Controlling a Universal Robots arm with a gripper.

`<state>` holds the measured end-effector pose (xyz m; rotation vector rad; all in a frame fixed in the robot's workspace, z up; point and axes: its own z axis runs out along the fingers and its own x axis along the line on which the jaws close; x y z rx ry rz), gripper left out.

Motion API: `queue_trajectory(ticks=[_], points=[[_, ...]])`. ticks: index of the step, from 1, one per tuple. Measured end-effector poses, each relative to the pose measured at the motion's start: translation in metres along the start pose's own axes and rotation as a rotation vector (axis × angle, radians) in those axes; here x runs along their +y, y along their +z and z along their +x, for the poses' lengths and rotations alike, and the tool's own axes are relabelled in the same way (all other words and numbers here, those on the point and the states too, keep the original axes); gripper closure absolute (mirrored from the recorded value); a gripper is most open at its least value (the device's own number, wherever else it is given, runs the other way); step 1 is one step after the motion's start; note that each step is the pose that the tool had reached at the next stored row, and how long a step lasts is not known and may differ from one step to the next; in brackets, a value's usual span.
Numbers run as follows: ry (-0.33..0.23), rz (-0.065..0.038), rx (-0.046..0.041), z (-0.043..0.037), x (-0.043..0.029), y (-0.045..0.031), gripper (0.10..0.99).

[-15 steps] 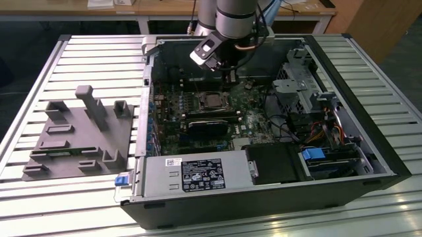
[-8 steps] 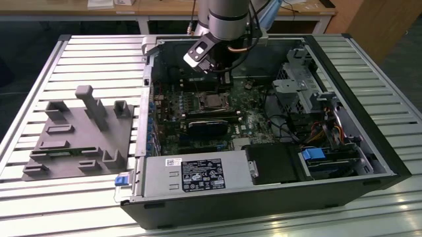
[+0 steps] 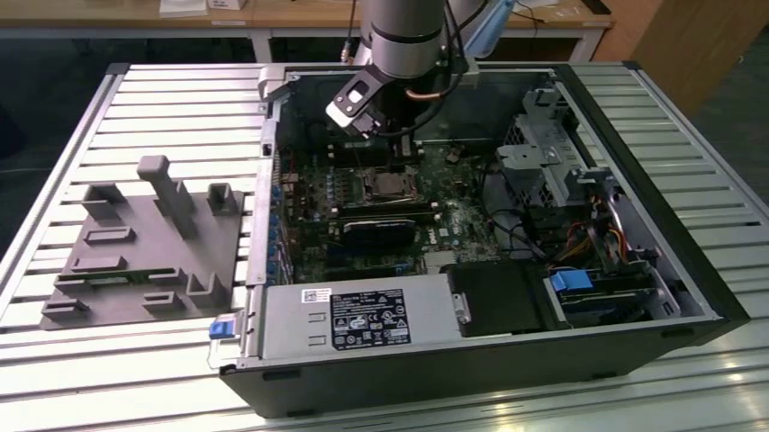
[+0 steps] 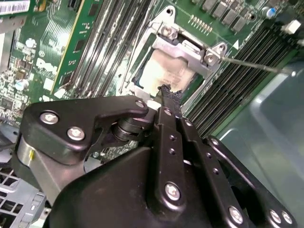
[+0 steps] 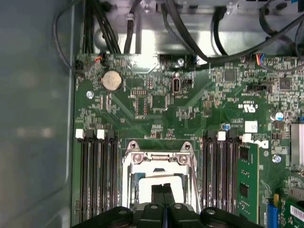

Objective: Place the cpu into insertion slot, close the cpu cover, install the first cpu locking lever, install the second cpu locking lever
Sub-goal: 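Close the cpu cover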

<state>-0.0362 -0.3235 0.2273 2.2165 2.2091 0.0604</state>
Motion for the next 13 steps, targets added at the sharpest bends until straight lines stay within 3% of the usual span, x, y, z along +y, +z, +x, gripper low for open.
queue_trajectory(ticks=[13], points=[[0.000, 0.000, -0.0002, -0.0006, -0.0080, 0.0090, 0.980]])
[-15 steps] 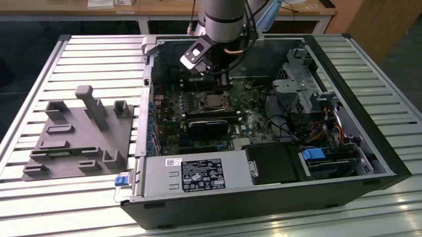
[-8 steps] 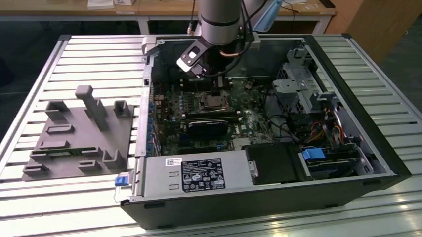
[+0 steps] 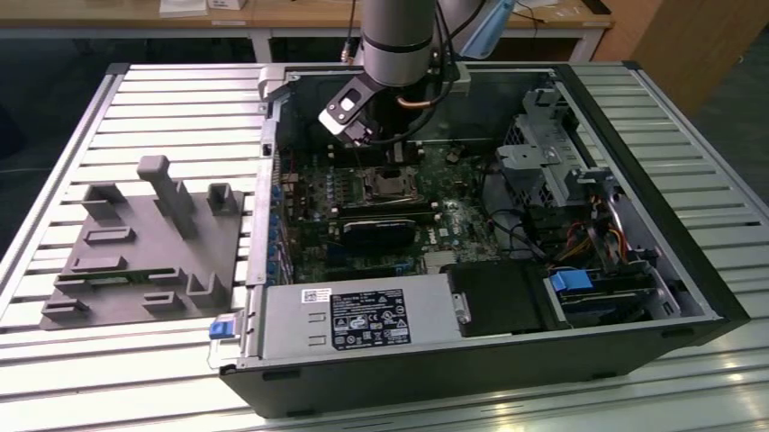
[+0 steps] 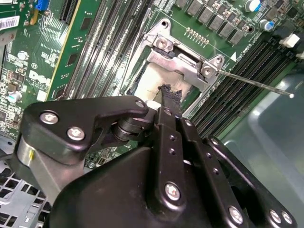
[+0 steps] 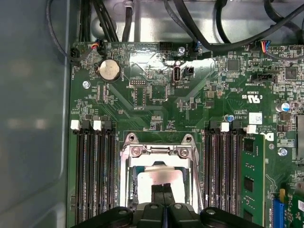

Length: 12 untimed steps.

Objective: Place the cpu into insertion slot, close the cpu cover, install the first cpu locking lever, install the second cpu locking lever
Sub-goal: 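Close the cpu cover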

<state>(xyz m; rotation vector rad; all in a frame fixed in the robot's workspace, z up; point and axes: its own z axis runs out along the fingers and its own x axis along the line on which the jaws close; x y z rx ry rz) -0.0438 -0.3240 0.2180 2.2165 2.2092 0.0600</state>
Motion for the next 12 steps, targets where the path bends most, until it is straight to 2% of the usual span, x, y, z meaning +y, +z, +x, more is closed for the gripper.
queue_trajectory(ticks=[5, 12], points=[[-0.005, 0.000, 0.0003, 0.0000, 0.0000, 0.0001, 0.980], [-0.127, 0.002, 0.0047, 0.0000, 0.0000, 0.0005, 0.980]])
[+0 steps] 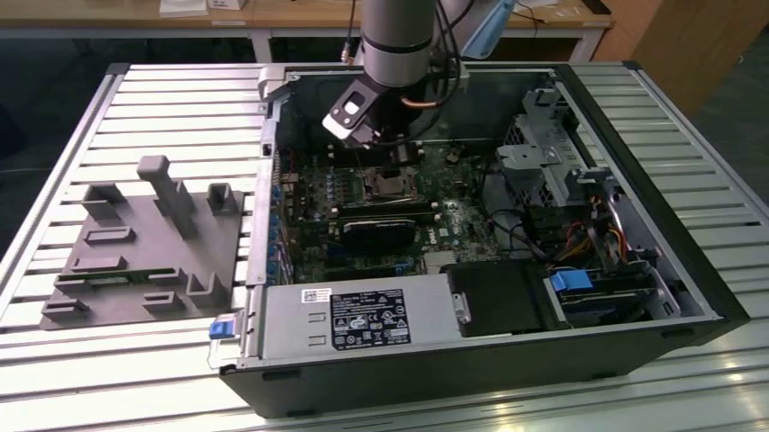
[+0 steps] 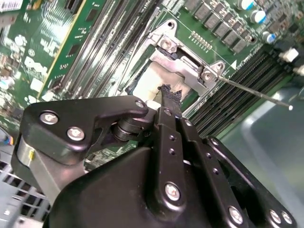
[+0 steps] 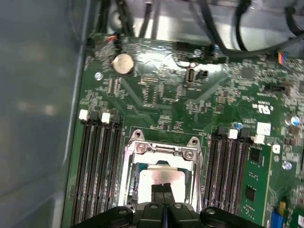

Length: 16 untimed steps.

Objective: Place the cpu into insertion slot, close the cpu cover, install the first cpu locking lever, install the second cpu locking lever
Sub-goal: 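Close the cpu cover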

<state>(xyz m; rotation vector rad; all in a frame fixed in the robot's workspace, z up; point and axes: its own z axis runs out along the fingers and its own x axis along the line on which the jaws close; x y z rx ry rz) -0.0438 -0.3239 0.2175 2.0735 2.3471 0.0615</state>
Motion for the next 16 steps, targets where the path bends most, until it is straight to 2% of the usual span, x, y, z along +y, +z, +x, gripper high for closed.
queue_trajectory(ticks=[16], points=[[-0.290, 0.006, 0.0103, 0.0000, 0.0000, 0.0009, 0.980]])
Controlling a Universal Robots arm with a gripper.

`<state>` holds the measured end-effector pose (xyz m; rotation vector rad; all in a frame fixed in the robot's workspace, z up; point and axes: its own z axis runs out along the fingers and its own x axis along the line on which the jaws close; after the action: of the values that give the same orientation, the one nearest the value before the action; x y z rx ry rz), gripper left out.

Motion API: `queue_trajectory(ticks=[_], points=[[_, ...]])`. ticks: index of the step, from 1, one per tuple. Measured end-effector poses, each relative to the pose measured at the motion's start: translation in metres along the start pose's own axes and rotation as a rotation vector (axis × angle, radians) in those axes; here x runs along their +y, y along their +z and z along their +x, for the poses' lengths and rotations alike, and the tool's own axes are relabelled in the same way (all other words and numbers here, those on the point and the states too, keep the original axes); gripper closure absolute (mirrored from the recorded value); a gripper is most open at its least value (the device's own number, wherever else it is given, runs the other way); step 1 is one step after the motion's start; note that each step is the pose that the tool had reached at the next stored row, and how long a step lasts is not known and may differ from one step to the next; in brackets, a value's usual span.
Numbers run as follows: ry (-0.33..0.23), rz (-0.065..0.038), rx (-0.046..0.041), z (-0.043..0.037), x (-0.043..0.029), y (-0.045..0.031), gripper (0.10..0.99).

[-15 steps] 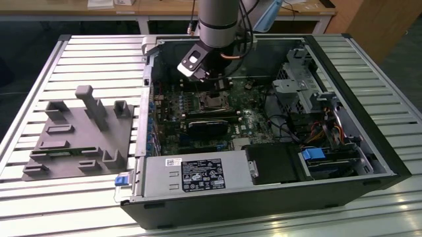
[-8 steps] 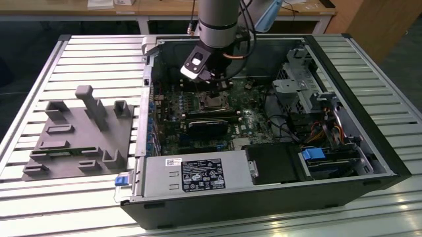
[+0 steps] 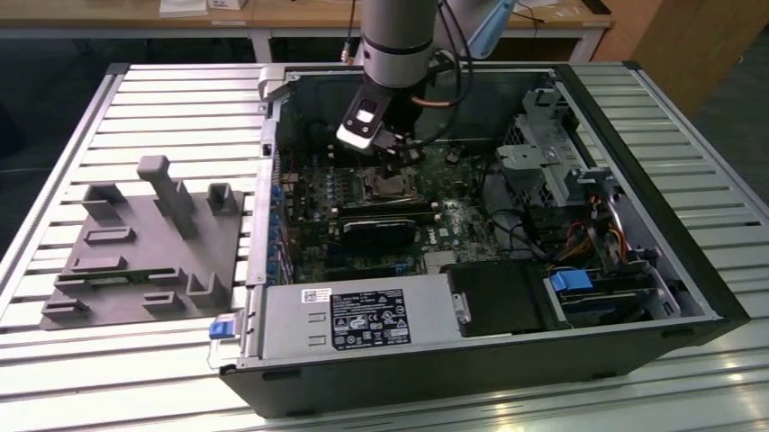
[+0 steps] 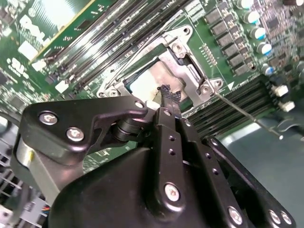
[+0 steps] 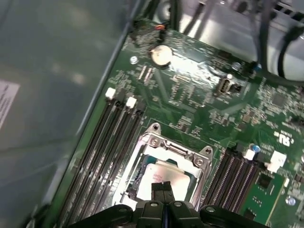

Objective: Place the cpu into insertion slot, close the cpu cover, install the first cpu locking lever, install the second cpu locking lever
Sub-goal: 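Close the cpu cover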

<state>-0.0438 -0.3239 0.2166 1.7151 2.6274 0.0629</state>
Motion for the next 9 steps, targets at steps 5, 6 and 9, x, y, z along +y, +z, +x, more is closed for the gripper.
queue_trajectory(ticks=[5, 6, 9], points=[[-0.091, 0.002, 0.0032, 0.0000, 0.0000, 0.0003, 0.980], [-0.109, 0.002, 0.0038, 0.0000, 0.0000, 0.0003, 0.980], [-0.163, 0.003, 0.0058, 0.0000, 0.0000, 0.0006, 0.980]])
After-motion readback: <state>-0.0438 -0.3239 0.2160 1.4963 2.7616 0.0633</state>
